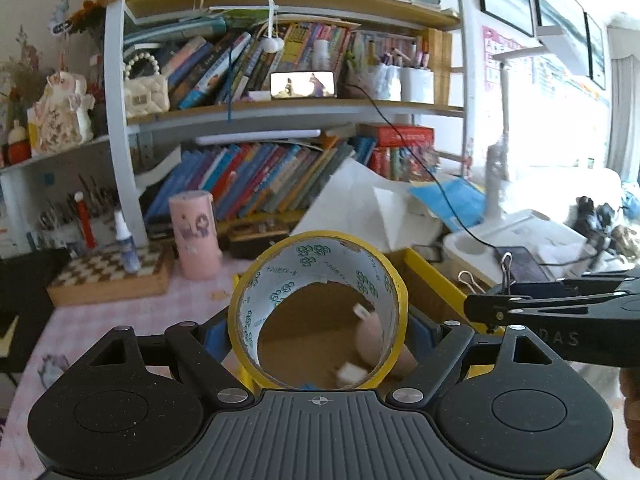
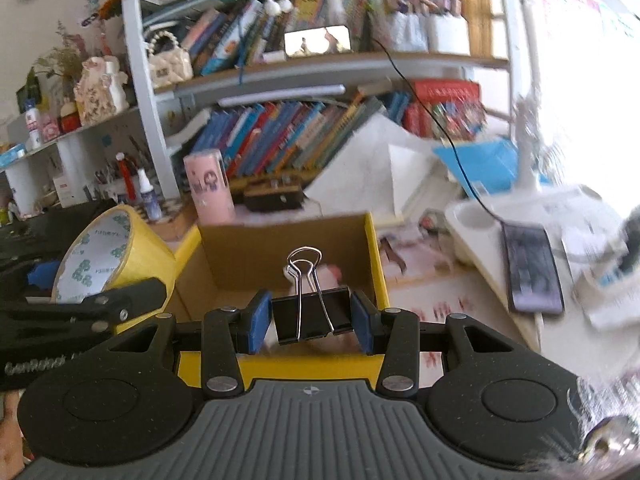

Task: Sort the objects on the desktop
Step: 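Lift the tape roll and binder clip and carry both toward the yellow box, then open the left gripper over the box while the right releases the clip inside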

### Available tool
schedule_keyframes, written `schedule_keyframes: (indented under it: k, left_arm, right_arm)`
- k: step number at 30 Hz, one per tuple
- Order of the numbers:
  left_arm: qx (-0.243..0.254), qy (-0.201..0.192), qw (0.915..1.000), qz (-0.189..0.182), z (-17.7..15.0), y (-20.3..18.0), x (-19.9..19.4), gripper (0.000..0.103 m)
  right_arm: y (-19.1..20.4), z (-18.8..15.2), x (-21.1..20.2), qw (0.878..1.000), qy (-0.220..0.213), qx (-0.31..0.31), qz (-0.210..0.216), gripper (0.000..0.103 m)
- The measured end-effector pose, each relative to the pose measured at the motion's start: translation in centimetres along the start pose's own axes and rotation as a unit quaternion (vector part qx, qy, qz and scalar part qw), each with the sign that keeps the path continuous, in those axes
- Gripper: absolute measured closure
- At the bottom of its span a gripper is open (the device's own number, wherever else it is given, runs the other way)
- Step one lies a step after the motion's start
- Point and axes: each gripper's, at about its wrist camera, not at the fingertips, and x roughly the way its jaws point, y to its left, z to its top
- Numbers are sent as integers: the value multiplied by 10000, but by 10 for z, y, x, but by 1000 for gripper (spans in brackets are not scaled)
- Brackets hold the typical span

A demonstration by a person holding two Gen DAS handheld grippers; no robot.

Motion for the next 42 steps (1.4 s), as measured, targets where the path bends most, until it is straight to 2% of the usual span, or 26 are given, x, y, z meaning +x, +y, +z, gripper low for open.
schedule_keyframes:
  k: [3,8,13,16,19,24,30,38,42]
  left_arm:
    - [62,139,9999,33,5,-2,21,18]
    - [156,715,9973,56,-8,-10,61,18]
    - [216,1277,9915,-91,-21,-16,89,18]
    - [122,1622,9865,-171,-27,-16,100,18]
    - [-109,1786,9835,-277,-29,-12,105,18]
    - [20,1873,9821,-202,-29,-14,109,18]
    - [17,1857,9824,-180,-29,-14,109,16]
    - [206,1668,9857,80,-25,-13,99,16]
    - [176,1557,9875,160,-23,-10,92,16]
  right_arm:
    - [-3,14,16,9998,-34,-162,72,63]
    - [-10,29,45,9996,73,-212,179,63]
    - [-6,36,78,9978,370,-365,409,63]
    - [-1,41,102,9959,573,-476,521,63]
    - [11,46,125,9910,874,-720,708,63]
    - [35,46,161,9753,1491,-1247,1048,63]
    - [49,37,194,9584,2124,-1527,1142,63]
    - [46,26,214,9440,2670,-1551,1163,63]
    - [47,27,215,9426,2698,-1587,1166,62]
